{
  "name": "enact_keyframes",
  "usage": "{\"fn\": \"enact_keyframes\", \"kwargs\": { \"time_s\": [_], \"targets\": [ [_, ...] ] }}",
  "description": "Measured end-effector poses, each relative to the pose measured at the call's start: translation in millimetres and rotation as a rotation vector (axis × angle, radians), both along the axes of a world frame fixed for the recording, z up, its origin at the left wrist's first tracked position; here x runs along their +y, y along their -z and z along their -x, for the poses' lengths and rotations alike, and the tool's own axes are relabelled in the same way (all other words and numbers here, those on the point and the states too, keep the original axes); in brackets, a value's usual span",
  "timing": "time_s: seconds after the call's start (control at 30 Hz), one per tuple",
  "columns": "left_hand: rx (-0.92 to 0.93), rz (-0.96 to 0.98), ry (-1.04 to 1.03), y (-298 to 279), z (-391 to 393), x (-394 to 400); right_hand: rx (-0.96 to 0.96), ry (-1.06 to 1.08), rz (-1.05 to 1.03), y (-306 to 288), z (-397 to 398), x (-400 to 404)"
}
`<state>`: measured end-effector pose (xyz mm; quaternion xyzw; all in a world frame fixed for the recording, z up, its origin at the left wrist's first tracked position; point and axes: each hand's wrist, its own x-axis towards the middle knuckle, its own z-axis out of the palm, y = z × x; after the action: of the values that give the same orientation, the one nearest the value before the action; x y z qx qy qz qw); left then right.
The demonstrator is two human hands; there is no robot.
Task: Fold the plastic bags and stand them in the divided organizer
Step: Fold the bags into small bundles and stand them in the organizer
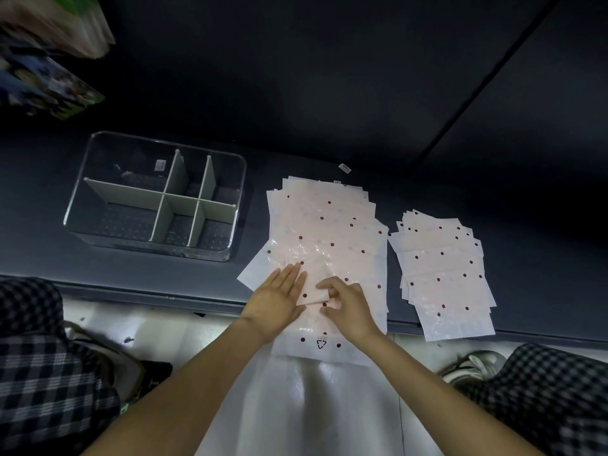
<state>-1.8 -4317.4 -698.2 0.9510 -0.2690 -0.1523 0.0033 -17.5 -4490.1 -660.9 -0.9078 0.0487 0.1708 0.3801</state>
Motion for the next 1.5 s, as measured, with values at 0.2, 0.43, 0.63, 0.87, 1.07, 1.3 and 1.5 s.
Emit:
{"fn": "enact_keyframes", "kwargs": {
  "time_s": [0.2,0.43,0.63,0.87,1.07,1.3,1.5],
  "targets": [
    [0.078,0.153,0.025,-29,-14,17,-0.286,-0.164,0.173,-16,-14,1],
    [0.079,0.786,-0.369,-85,-33,31,-0.269,-0.105,0.01,-65,-41,-8],
    [0.046,1.036,-0.413,-129,-43,29,-0.268,-0.11,-0.116,-114,-52,-4],
    [0.016,1.07,-0.398,-163,-40,33,-0.314,-0.202,-0.232,-156,-51,20],
    [0.147,1.328,-0.505,-182,-36,36,-0.385,-0.125,-0.211,-171,-51,32],
    [0.108,1.395,-0.526,-178,-47,50,-0.338,-0.207,-0.14,-177,-58,38],
    [0.513,1.193,-0.519,-139,-45,77,-0.176,-0.074,-0.199,-169,-85,48]
  ]
}}
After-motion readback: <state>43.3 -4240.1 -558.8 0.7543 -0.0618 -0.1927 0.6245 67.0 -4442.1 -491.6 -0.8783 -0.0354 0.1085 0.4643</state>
